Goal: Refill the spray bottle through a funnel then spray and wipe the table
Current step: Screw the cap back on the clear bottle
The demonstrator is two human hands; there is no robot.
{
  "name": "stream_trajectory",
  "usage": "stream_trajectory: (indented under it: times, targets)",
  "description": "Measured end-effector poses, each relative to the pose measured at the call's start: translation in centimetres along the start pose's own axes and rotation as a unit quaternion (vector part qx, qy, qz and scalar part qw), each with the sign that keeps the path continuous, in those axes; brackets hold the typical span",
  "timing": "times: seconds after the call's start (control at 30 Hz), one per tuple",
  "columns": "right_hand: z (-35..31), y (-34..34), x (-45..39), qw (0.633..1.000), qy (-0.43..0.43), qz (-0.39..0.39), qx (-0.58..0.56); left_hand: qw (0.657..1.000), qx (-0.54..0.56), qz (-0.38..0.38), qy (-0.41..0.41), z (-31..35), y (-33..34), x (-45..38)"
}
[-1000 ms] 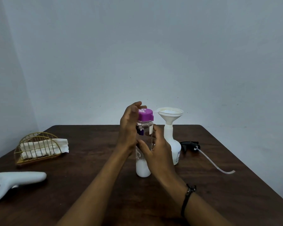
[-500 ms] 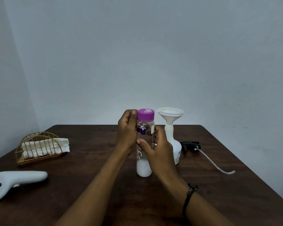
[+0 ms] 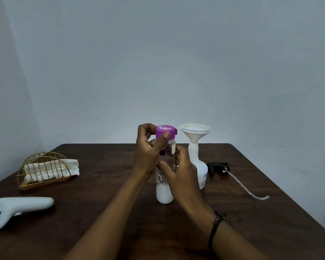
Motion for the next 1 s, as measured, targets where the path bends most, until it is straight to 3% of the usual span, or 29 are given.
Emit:
stream_trajectory:
  times: [0.17,0.3,0.47,0.87,1.0]
  targets:
    - [0.0,-0.4,-0.1,1.0,-0.005,0.012,0.001,0.997,0.036,-0.016,-0.061,-0.5,0.7,0.1]
    - [0.2,0.0,0.0,1.0,0.0,0.001,0.003,0.999,0.025,-0.035,-0.033,0.1,0.8,0.3]
    - [0.1,-0.3,0.0,1.0,-0.001,0.006,-0.009,0.992,0.075,-0.061,-0.08,-0.3,0.8,0.1]
    - [-0.1,-0.1,0.0,1.0,-0.004,0.01,-0.002,0.991,0.012,-0.117,-0.056,0.3,0.9,0.2]
    - [0.4,0.1,0.0,1.0,0.006,0.002,-0.009,0.979,-0.048,-0.192,-0.041,-0.2,0.4,0.4]
Point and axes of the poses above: each hand's wrist, its own x-axis away from the middle knuckle, its own y-axis out of the palm, z = x × y, the point moved 7 cm from there along -x, towards the middle knuckle, and after that the axes turned 7 degrees about -y, right-handed, at the moved point
